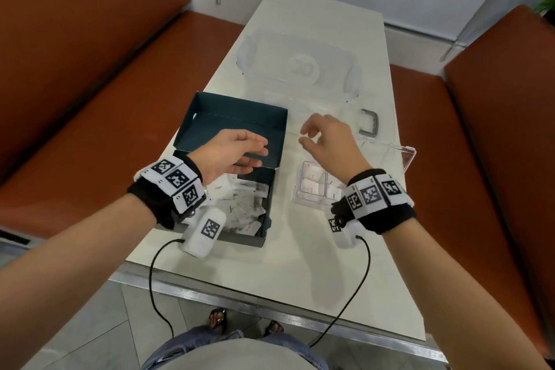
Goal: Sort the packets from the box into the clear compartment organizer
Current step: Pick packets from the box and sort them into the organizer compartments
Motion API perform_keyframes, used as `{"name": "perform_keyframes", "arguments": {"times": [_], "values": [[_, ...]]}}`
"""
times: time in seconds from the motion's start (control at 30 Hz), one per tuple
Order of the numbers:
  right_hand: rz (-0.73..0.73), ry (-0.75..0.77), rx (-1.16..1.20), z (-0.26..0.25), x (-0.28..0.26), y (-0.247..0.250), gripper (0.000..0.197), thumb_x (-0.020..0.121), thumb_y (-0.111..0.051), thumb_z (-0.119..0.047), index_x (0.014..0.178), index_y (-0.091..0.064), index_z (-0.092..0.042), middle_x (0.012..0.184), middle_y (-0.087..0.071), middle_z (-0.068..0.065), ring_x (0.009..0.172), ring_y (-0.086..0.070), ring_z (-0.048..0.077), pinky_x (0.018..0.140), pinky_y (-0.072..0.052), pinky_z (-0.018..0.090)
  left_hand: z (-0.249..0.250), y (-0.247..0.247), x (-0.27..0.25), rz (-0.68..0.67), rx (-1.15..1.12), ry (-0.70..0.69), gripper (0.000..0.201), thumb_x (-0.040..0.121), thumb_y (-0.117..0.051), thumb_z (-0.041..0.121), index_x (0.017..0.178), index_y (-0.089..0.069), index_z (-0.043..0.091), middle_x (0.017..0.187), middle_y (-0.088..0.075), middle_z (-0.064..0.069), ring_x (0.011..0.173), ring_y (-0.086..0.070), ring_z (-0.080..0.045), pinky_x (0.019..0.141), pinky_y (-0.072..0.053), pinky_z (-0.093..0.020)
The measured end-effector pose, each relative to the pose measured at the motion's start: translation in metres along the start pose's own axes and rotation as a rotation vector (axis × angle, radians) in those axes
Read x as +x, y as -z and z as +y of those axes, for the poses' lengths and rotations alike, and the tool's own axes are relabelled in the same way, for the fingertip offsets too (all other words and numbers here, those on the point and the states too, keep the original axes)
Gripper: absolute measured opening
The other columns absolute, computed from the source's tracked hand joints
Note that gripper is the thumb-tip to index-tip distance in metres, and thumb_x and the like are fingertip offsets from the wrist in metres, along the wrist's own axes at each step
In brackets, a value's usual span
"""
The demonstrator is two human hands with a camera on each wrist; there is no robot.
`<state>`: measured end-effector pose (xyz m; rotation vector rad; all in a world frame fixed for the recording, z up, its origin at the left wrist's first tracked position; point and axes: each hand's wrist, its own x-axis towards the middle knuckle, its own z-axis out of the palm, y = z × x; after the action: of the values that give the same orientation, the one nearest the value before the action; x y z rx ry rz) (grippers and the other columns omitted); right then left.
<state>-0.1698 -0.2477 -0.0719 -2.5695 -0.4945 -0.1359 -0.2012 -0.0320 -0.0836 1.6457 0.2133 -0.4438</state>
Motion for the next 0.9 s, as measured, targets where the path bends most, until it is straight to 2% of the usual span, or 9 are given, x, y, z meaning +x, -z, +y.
{"name": "perform_keyframes", "arguments": {"times": [0.1, 0.23, 0.3, 0.37, 0.43, 0.5, 0.6, 0.7, 0.9], "values": [[-0.064, 0.055, 0.241, -0.038, 0.008, 0.0, 0.006, 0.088, -0.062, -0.016, 0.09, -0.067, -0.016, 0.08, -0.062, -0.012, 0.063, -0.054, -0.007, 0.066, -0.041, 0.002, 0.0, 0.028, -0.003, 0.033, 0.109, -0.01, 0.017, 0.093, -0.064, 0.025, 0.11, -0.067, 0.019, 0.101, -0.075, 0.003, 0.087, -0.072, -0.012, 0.067, -0.055, -0.021], [-0.281, 0.071, 0.447, -0.077, 0.011, -0.029, 0.006, 0.087, -0.063, -0.013, 0.087, -0.068, -0.016, 0.076, -0.068, -0.004, 0.064, -0.062, 0.001, 0.066, -0.056, 0.02, -0.007, 0.066, -0.008, 0.097, 0.434, -0.038, 0.015, 0.093, -0.063, 0.026, 0.106, -0.066, 0.02, 0.104, -0.07, 0.003, 0.094, -0.067, -0.015, 0.074, -0.052, -0.027], [-0.392, 0.105, 0.346, -0.088, 0.013, -0.05, 0.007, 0.087, -0.063, -0.013, 0.089, -0.069, -0.016, 0.073, -0.065, -0.012, 0.061, -0.061, -0.005, 0.066, -0.054, 0.014, -0.016, 0.082, -0.011, 0.142, 0.664, -0.068, 0.016, 0.093, -0.063, 0.026, 0.107, -0.067, 0.019, 0.109, -0.067, 0.001, 0.1, -0.062, -0.019, 0.083, -0.049, -0.031], [-0.514, 0.158, 0.184, -0.097, 0.015, -0.071, 0.011, 0.088, -0.063, -0.014, 0.096, -0.071, -0.014, 0.078, -0.063, -0.014, 0.068, -0.061, -0.004, 0.069, -0.05, 0.013, -0.025, 0.094, -0.015, 0.175, 0.838, -0.074, 0.016, 0.092, -0.065, 0.021, 0.107, -0.068, 0.019, 0.112, -0.065, -0.002, 0.099, -0.057, -0.018, 0.082, -0.043, -0.027], [-0.641, 0.183, 0.0, -0.104, 0.018, -0.09, 0.021, 0.088, -0.062, -0.014, 0.109, -0.067, -0.012, 0.095, -0.065, -0.004, 0.091, -0.062, 0.012, 0.077, -0.044, 0.019, -0.034, 0.102, -0.017, 0.15, 0.953, -0.063, 0.02, 0.09, -0.066, 0.011, 0.108, -0.069, 0.018, 0.117, -0.061, -0.008, 0.097, -0.056, -0.02, 0.078, -0.043, -0.026], [-0.738, 0.176, -0.152, -0.109, 0.021, -0.107, 0.039, 0.087, -0.065, -0.014, 0.124, -0.057, -0.01, 0.117, -0.062, 0.008, 0.109, -0.056, 0.024, 0.085, -0.041, 0.026, -0.042, 0.106, -0.017, 0.127, 1.034, -0.056, 0.03, 0.087, -0.066, 0.0, 0.113, -0.069, 0.015, 0.124, -0.051, -0.012, 0.107, -0.053, -0.027, 0.088, -0.045, -0.032], [-0.795, 0.15, -0.283, -0.116, 0.023, -0.129, 0.061, 0.081, -0.071, -0.013, 0.136, -0.045, -0.007, 0.125, -0.056, 0.017, 0.115, -0.053, 0.031, 0.092, -0.045, 0.035, -0.047, 0.109, -0.017, 0.159, 1.035, -0.041, 0.043, 0.085, -0.061, -0.01, 0.12, -0.065, 0.015, 0.127, -0.041, -0.014, 0.112, -0.049, -0.033, 0.095, -0.043, -0.035], [-0.848, 0.127, -0.371, -0.122, 0.026, -0.147, 0.084, 0.073, -0.079, -0.018, 0.144, -0.034, -0.011, 0.127, -0.052, 0.016, 0.116, -0.053, 0.032, 0.092, -0.048, 0.038, -0.048, 0.115, -0.017, 0.162, 0.983, -0.006, 0.044, 0.084, -0.066, -0.006, 0.122, -0.064, 0.017, 0.131, -0.046, -0.014, 0.115, -0.053, -0.034, 0.095, -0.048, -0.037], [-0.829, 0.067, -0.442, -0.126, 0.025, -0.163, 0.096, 0.068, -0.082, -0.031, 0.147, -0.029, -0.019, 0.128, -0.048, 0.011, 0.115, -0.053, 0.033, 0.088, -0.048, 0.039, -0.049, 0.125, -0.02, 0.132, 0.737, 0.087, 0.038, 0.083, -0.071, -0.002, 0.115, -0.065, 0.018, 0.122, -0.058, -0.016, 0.098, -0.065, -0.033, 0.079, -0.06, -0.042]]}}
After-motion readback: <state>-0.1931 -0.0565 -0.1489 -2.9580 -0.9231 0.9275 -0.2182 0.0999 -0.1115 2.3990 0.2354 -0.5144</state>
